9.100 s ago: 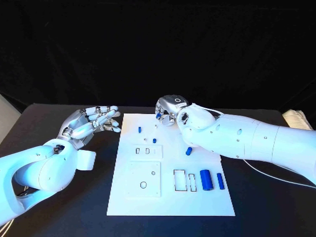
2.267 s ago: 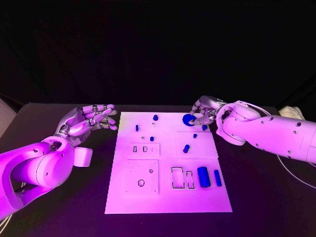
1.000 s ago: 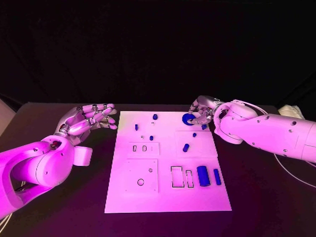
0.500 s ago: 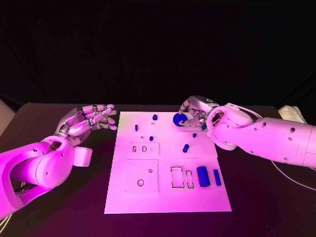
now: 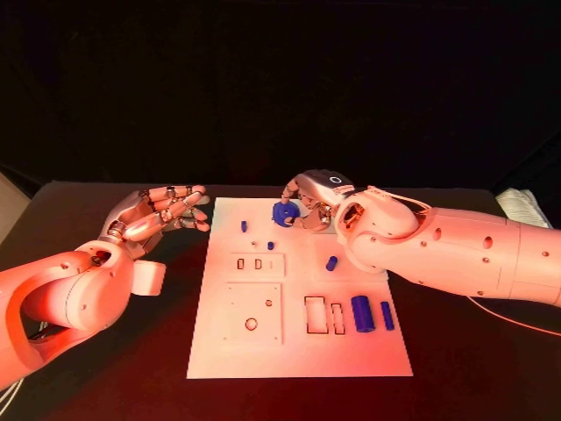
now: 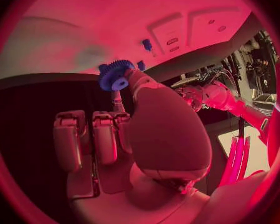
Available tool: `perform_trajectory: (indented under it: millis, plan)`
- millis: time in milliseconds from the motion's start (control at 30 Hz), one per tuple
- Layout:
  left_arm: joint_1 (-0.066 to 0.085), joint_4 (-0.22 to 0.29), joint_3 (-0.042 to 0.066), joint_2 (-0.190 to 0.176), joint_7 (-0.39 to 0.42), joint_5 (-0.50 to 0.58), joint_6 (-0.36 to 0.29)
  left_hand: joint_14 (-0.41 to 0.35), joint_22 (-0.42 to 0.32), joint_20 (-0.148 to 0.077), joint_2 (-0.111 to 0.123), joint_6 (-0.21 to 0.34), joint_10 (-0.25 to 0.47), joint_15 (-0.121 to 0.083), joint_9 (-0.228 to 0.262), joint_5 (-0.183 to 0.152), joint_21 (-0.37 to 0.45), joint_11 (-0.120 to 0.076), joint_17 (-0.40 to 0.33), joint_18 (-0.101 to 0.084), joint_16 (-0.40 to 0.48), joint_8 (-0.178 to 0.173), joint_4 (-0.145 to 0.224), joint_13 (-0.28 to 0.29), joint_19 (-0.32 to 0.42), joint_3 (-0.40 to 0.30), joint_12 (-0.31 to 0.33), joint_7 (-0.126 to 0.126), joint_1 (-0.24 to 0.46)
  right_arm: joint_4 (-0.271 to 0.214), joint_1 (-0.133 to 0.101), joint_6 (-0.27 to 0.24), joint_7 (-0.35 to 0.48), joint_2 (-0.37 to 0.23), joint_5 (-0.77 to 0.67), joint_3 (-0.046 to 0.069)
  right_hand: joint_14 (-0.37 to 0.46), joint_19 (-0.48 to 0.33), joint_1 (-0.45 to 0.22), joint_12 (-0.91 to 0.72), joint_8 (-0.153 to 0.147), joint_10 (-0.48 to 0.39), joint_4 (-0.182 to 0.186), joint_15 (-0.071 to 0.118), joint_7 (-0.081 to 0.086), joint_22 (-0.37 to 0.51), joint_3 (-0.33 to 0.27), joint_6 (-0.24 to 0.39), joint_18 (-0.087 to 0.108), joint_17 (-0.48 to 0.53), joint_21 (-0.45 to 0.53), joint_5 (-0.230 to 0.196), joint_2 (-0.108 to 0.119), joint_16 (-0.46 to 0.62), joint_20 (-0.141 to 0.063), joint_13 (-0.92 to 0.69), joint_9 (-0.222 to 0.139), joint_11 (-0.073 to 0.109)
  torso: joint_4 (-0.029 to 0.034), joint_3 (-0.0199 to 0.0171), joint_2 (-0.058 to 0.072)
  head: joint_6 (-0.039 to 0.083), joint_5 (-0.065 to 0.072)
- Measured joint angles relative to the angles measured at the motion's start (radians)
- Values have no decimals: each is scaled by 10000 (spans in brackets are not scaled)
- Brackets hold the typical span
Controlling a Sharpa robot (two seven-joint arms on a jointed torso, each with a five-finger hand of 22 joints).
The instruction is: Assemble the parts on the task board
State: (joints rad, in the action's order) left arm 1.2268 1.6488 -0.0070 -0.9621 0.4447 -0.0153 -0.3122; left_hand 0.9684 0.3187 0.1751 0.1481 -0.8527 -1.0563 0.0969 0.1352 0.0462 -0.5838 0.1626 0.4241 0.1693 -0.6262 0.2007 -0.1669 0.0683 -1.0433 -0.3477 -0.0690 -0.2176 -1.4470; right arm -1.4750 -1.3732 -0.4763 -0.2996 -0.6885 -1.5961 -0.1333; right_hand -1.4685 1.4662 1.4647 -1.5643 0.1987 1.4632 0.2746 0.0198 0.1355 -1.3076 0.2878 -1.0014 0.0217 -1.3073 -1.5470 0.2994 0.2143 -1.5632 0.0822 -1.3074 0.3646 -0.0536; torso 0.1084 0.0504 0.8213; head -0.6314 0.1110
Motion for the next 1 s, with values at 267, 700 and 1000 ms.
perform_trajectory:
  millis: [267,700,1000]
  plan:
    - [0,13,0,29,-8,0,7,0,-1,0,0,0,0,0,0,0,0,0,0,0,0,0,0,0,0,0,0,0,0,410,91,-33,-88,542,-363,-31,0,0,-28,0,-30,0,0,-1,-2,1,-1,1,0,-8,0,-16,-26,0,0,1,0,0,6,0,9,-33,-16]
    - [0,-6,0,83,-15,0,26,0,-2,1,0,0,0,0,0,0,0,0,8,0,0,0,0,0,0,0,0,0,0,1188,276,13,-139,1117,-660,-86,0,0,-83,0,14,36,0,-1,-6,3,53,3,1,-7,0,-55,2,0,1,1,1,36,0,-21,9,-81,-46]
    - [0,-24,0,95,-20,0,38,0,-3,1,0,0,0,0,0,0,1,0,7,0,0,0,0,0,-1,0,0,0,0,1522,345,90,-122,1286,-781,-100,0,0,-104,1,12,36,0,-1,-8,-5,53,5,2,-6,0,-72,23,0,1,1,0,36,-9,-27,9,-112,-79]
